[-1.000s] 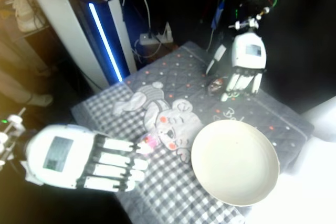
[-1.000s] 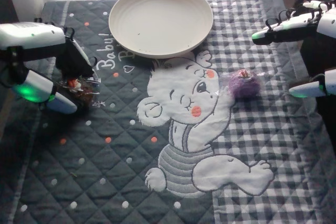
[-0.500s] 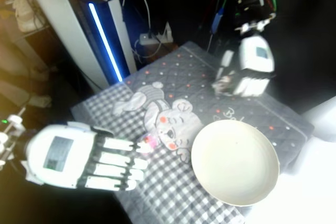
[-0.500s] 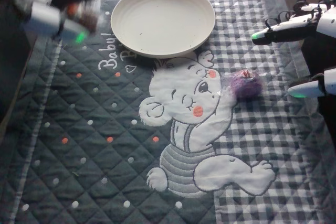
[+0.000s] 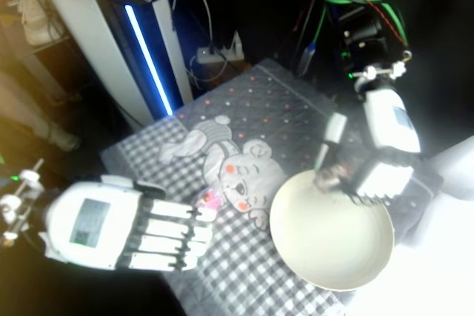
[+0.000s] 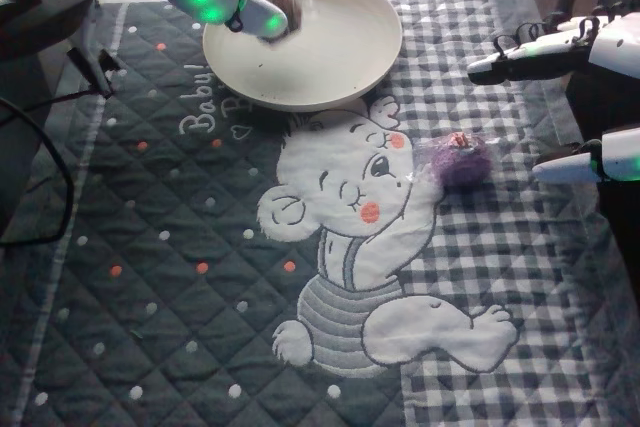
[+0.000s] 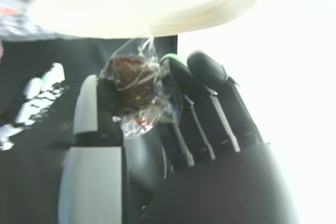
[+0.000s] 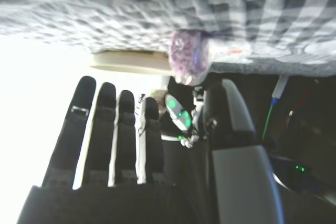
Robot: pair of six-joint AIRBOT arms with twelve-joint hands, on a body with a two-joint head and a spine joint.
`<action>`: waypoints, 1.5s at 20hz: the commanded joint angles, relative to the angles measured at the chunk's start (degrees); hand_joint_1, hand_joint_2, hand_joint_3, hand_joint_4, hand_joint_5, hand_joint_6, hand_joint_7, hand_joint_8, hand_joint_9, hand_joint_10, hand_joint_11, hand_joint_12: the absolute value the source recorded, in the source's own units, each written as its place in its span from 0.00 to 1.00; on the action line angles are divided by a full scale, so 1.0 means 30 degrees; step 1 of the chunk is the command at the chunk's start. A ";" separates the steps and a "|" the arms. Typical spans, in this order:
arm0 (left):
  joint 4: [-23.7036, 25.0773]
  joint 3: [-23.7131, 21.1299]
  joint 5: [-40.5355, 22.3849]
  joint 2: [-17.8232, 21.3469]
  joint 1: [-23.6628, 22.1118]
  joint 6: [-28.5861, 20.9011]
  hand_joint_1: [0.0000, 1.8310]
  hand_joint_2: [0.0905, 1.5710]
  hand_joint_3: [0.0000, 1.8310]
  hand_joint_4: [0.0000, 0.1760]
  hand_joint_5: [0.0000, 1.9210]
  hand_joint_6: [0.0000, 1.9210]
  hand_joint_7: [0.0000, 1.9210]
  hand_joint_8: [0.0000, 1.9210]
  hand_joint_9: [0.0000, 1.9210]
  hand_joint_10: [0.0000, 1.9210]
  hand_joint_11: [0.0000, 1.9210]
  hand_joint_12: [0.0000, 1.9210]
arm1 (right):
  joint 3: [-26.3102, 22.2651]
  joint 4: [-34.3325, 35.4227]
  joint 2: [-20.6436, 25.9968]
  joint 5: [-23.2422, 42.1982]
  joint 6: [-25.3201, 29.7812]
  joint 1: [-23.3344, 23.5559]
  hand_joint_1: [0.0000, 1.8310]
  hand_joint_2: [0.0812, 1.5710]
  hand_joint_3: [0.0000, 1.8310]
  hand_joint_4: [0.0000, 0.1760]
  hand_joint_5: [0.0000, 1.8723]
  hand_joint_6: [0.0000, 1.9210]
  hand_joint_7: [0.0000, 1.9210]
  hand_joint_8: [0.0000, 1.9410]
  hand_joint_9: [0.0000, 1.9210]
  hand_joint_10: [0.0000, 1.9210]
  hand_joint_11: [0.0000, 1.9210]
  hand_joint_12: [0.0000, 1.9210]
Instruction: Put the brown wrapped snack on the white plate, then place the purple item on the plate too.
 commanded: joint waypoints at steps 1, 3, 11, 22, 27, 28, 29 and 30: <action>-0.0334 -0.0022 -0.1482 0.0070 -0.0243 -0.0197 0.45 0.51 0.00 0.51 0.18 0.00 0.30 0.03 0.31 0.33 0.25 0.73 | 0.0050 0.0900 -0.0039 0.2364 0.0168 0.0313 0.53 0.65 0.00 0.19 0.21 0.00 0.23 0.00 0.23 0.00 0.11 0.40; -0.0450 -0.0767 -0.1918 0.0765 0.0045 -0.0192 0.47 0.48 0.00 0.93 0.10 0.00 0.18 0.00 0.24 0.06 0.10 0.50 | 0.0046 0.1137 -0.0041 0.2849 0.0317 0.0323 0.53 0.64 0.00 0.52 0.20 0.00 0.23 0.00 0.24 0.00 0.11 0.41; -0.6591 -0.7369 -0.8425 0.6841 0.4973 0.1659 0.46 0.54 0.00 1.00 0.05 0.00 0.02 0.01 0.02 0.00 0.00 0.18 | -0.0047 0.1683 -0.0268 0.4276 0.0343 0.0523 0.48 0.62 0.00 0.59 0.21 0.00 0.23 0.00 0.25 0.00 0.15 0.31; -1.1430 -1.3026 -1.5661 1.1441 1.1653 0.2965 0.43 0.51 0.00 0.60 0.07 0.00 0.07 0.00 0.07 0.00 0.00 0.27 | 0.0115 -0.3548 -0.1456 -0.1120 0.0433 0.3504 0.49 0.58 0.00 0.53 0.19 0.00 0.22 0.01 0.31 0.02 0.15 0.58; -1.2374 -1.3156 -1.6198 1.1411 1.2563 0.2971 0.45 0.50 0.00 0.57 0.09 0.00 0.08 0.00 0.10 0.00 0.00 0.37 | 0.0359 -0.4253 -0.1691 -0.2338 0.0433 0.3503 0.55 0.58 0.00 0.33 0.27 0.00 0.33 0.01 0.43 0.07 0.23 0.68; -1.2425 -1.3156 -1.6217 1.1417 1.2608 0.2969 0.44 0.50 0.00 0.63 0.08 0.00 0.09 0.00 0.10 0.00 0.00 0.39 | 0.0466 -0.4247 -0.1836 -0.2376 0.0433 0.3503 0.60 0.58 0.00 0.26 0.31 0.01 0.38 0.04 0.36 0.41 0.26 0.80; -1.2429 -1.3137 -1.6194 1.1417 1.2614 0.2969 0.44 0.50 0.00 0.64 0.09 0.00 0.09 0.00 0.10 0.00 0.00 0.39 | 0.0592 -0.4245 -0.2019 -0.2411 0.0433 0.3503 0.58 0.60 0.00 0.28 0.33 0.01 0.32 0.28 0.29 0.67 0.24 0.93; -1.2427 -1.3129 -1.6190 1.1419 1.2616 0.2971 0.45 0.51 0.00 0.58 0.09 0.00 0.09 0.00 0.10 0.00 0.00 0.41 | 0.0680 -0.4245 -0.2147 -0.2430 0.0433 0.3503 0.62 0.60 0.00 0.11 0.40 0.01 0.31 0.49 0.32 0.75 0.28 0.95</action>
